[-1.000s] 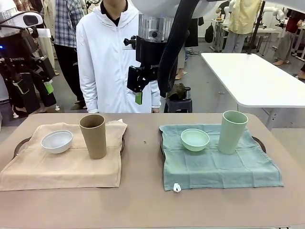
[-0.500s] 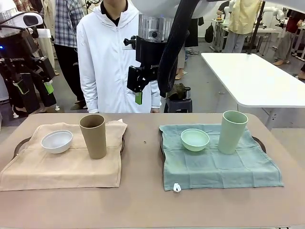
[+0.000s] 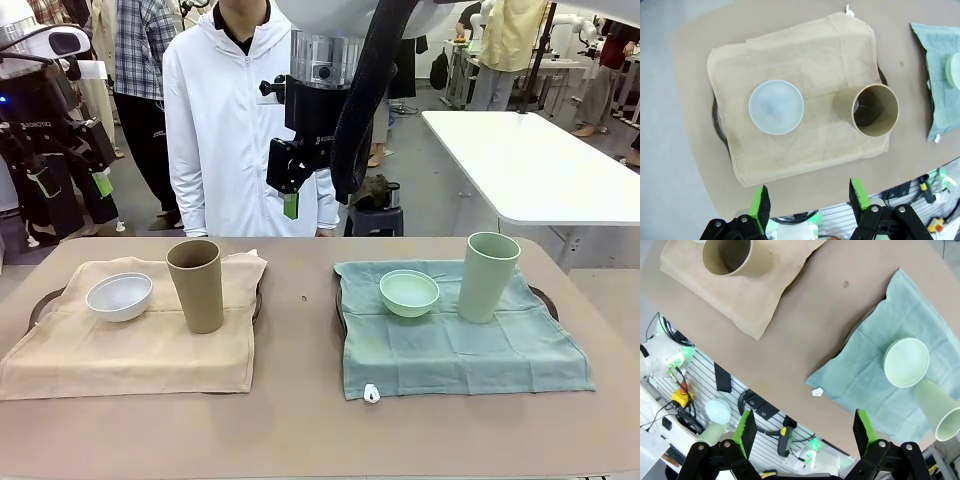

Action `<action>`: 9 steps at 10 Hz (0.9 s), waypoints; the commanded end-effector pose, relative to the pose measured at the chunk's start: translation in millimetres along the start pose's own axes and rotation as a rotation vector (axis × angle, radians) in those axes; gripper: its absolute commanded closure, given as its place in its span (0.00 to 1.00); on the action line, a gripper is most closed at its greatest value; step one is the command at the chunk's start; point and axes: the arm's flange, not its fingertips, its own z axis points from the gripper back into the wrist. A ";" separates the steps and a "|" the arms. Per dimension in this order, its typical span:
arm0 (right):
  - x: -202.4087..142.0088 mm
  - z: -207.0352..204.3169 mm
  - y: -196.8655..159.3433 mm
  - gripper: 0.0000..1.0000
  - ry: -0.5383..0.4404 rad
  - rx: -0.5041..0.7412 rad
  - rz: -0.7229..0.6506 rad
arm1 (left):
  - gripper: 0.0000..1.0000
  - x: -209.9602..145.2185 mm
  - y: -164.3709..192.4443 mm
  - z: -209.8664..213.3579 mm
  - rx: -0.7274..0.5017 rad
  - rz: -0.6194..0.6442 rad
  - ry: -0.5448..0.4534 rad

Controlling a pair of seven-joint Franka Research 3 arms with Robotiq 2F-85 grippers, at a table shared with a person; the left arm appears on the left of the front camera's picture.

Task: Set up a tray with a mat and arrange the tableware.
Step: Place the Picnic Bowl and Reusable plastic cup back onto the Handle tray in front of the human's position.

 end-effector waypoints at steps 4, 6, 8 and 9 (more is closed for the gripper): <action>0.0 0.0 0.0 0.00 0.000 0.000 0.000 | 0.16 0.0 0.0 0.0 0.000 0.000 0.000; -29.8 -10.9 -45.3 0.00 -0.035 0.011 -0.127 | 0.16 5.1 3.7 -28.4 -0.013 0.026 0.061; -74.3 -20.6 -102.8 0.00 -0.081 0.069 -0.265 | 0.16 16.5 8.8 -51.0 -0.077 0.040 0.100; -96.5 -19.9 -124.5 0.00 -0.116 0.103 -0.301 | 0.16 21.2 11.1 -52.3 -0.123 0.033 0.079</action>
